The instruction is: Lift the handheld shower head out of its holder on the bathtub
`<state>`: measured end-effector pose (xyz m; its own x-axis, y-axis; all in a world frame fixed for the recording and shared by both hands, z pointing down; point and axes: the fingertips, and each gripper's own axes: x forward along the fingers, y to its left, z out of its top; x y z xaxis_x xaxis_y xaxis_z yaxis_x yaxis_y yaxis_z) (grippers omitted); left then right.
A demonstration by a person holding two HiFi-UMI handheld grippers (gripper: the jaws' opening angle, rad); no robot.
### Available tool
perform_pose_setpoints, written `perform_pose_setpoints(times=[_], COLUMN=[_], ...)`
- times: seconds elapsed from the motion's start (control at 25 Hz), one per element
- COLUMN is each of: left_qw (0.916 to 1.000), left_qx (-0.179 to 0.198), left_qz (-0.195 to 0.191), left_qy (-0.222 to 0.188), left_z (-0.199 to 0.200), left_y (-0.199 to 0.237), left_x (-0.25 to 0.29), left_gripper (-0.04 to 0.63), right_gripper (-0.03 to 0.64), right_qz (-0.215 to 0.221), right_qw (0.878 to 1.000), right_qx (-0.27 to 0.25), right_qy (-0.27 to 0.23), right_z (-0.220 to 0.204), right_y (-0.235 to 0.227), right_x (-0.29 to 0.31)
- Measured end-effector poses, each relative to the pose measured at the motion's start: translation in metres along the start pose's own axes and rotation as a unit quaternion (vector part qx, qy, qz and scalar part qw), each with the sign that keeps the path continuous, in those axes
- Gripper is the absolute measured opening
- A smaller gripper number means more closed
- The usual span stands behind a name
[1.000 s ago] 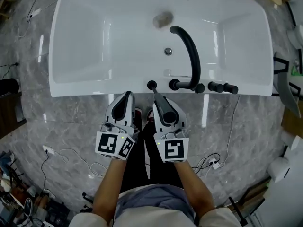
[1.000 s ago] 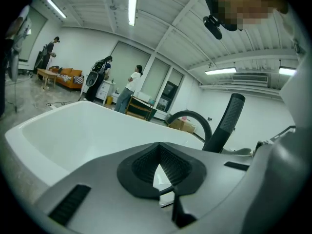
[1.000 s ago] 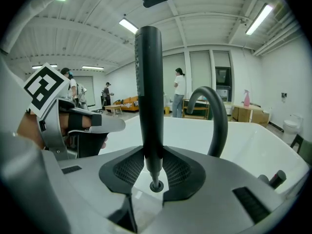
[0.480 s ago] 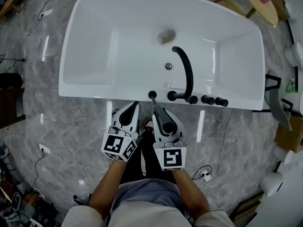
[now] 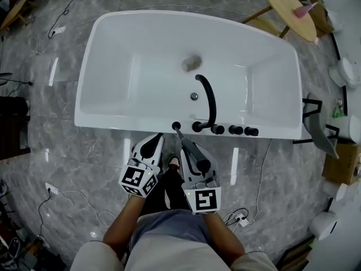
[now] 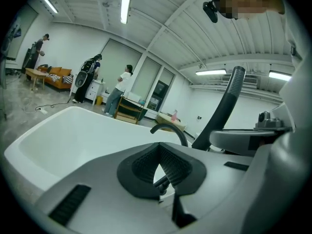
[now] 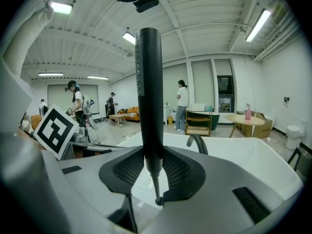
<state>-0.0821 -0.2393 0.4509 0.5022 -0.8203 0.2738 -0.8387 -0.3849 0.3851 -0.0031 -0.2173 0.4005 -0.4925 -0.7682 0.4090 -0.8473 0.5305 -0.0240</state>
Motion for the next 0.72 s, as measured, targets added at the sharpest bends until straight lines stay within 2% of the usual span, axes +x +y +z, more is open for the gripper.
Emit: perform_pose_setpoints(times=[0.44,0.56,0.72], left_qw=[0.9981,0.9977,0.996], left_qx=[0.026,0.016,-0.003], left_qz=[-0.048,-0.054,-0.05], left_qy=[-0.028,-0.039,-0.074], left_z=[0.053,0.071,0.113], left_y=[-0.056,-0.061,-0.062], left_x=[-0.029,-0.048,-0.064], left_gripper=[0.003,0.003,0.003], right_gripper=[0.13,0.13,0.13], right_qz=[0.03,0.037,0.063], right_qw=[0.999,0.998,0.996], right_qx=[-0.019,-0.029,-0.053], right_qy=[-0.019,-0.031,-0.035], right_z=[0.054,0.072,0.098], right_y=[0.012,0.02,0.029], right_x=[-0.031,-0.038,-0.044])
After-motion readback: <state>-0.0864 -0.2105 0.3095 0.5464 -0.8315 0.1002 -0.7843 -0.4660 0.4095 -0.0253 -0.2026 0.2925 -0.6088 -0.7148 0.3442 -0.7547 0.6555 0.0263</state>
